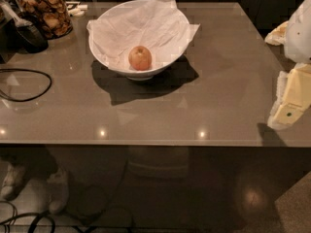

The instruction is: Pick apple from white bowl

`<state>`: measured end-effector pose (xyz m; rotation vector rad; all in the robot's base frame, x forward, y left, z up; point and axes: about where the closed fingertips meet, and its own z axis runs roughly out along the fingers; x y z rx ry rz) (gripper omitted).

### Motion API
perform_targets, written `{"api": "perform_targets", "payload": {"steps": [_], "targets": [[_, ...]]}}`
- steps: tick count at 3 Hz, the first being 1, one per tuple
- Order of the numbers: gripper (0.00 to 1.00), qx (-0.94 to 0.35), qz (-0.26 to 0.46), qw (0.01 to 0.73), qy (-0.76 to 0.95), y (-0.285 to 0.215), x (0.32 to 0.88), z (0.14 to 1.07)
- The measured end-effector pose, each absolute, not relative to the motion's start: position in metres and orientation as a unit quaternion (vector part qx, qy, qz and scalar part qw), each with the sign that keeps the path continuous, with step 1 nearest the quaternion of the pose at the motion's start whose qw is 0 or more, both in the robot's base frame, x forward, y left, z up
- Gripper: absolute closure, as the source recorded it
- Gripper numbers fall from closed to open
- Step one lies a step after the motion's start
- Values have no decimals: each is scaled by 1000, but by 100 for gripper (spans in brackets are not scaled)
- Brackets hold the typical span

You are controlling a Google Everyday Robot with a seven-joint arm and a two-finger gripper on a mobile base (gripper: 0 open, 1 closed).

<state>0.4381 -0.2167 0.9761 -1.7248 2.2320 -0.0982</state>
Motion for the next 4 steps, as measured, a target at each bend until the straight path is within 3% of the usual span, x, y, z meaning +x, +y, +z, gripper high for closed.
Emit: {"api": "perform_targets", "payload": {"steps": [1, 3, 4], "targets": [[0, -603, -34, 159, 781, -217, 438, 976], [0, -615, -72, 134, 774, -155, 523, 1003], [0, -615, -71, 146, 771, -150, 529, 1003]]}}
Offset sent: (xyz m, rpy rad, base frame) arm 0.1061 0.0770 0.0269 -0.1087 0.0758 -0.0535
